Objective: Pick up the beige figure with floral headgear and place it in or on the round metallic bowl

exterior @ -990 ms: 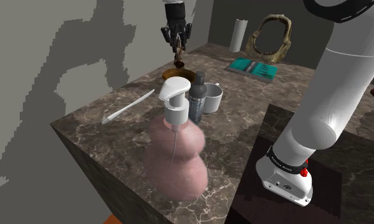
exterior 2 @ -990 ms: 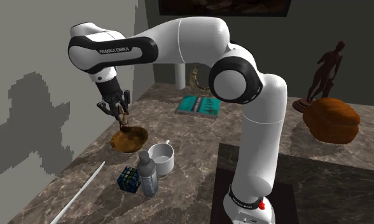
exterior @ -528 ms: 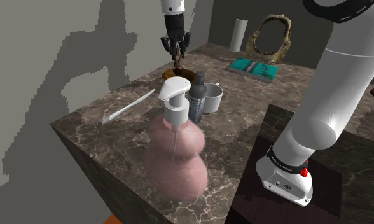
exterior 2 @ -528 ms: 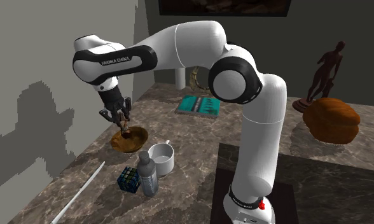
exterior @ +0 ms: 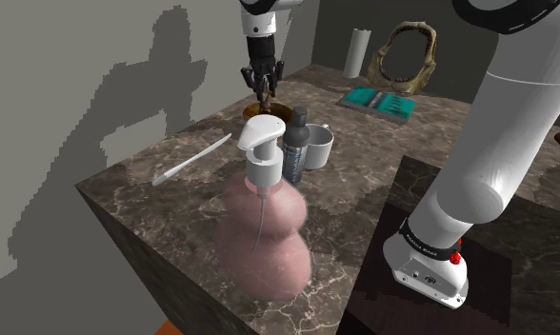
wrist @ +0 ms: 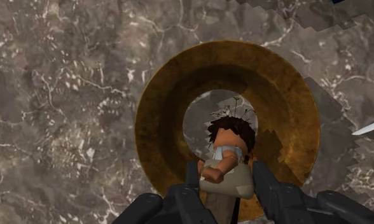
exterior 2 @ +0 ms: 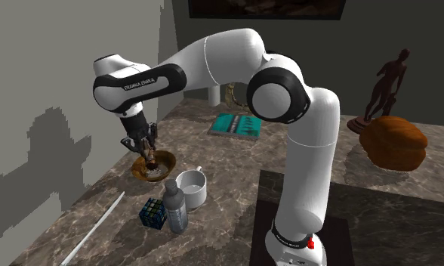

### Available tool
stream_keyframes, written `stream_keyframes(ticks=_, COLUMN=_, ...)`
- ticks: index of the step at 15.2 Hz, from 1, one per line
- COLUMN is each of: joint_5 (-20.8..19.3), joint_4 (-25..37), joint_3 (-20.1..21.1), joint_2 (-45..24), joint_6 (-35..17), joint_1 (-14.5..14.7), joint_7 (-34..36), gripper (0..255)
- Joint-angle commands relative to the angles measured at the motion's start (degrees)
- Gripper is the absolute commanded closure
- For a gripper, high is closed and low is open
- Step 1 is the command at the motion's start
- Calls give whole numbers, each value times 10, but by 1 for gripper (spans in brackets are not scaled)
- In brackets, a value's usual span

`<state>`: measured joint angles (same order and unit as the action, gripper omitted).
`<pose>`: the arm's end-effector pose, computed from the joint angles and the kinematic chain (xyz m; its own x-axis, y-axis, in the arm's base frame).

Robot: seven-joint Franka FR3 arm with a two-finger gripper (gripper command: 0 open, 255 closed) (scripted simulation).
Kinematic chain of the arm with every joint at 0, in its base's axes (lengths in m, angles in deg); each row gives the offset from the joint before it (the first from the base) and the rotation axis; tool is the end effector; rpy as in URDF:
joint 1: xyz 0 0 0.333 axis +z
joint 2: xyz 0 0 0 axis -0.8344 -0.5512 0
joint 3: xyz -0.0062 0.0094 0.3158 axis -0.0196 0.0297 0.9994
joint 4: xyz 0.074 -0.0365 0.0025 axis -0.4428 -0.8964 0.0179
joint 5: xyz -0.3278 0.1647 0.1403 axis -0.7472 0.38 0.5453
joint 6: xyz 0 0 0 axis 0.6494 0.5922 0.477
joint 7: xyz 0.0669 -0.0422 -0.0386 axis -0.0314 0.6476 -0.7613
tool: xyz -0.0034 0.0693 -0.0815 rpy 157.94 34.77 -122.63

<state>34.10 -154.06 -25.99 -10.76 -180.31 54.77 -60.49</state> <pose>0.5905 0.0208 0.4762 0.9657 -0.2161 -0.1441 -0.2096 -0.9760 0.0588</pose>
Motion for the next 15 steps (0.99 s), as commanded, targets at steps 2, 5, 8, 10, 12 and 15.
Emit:
stream_keyframes(ticks=2, joint_5=0, joint_4=-8, joint_3=1, joint_2=-3, joint_6=-3, joint_1=1, joint_7=1, gripper=255)
stream_keyframes(ticks=5, joint_5=0, joint_4=-8, joint_3=1, joint_2=-3, joint_6=-3, joint_1=1, joint_7=1, gripper=255)
stream_keyframes(ticks=8, joint_5=1, joint_4=-13, joint_3=0, joint_2=1, joint_6=-4, joint_1=0, joint_7=0, gripper=0)
stream_keyframes(ticks=10, joint_5=1, joint_4=-11, joint_3=0, joint_2=1, joint_6=-2, joint_1=-1, joint_7=-2, gripper=0)
stream_keyframes(ticks=12, joint_5=1, joint_4=-12, joint_3=0, joint_2=2, joint_6=-2, joint_1=-1, joint_7=-2, gripper=0)
stream_keyframes(ticks=15, joint_5=0, joint_4=35, joint_3=1, joint_2=-7, joint_6=37, joint_1=1, joint_7=0, gripper=0)
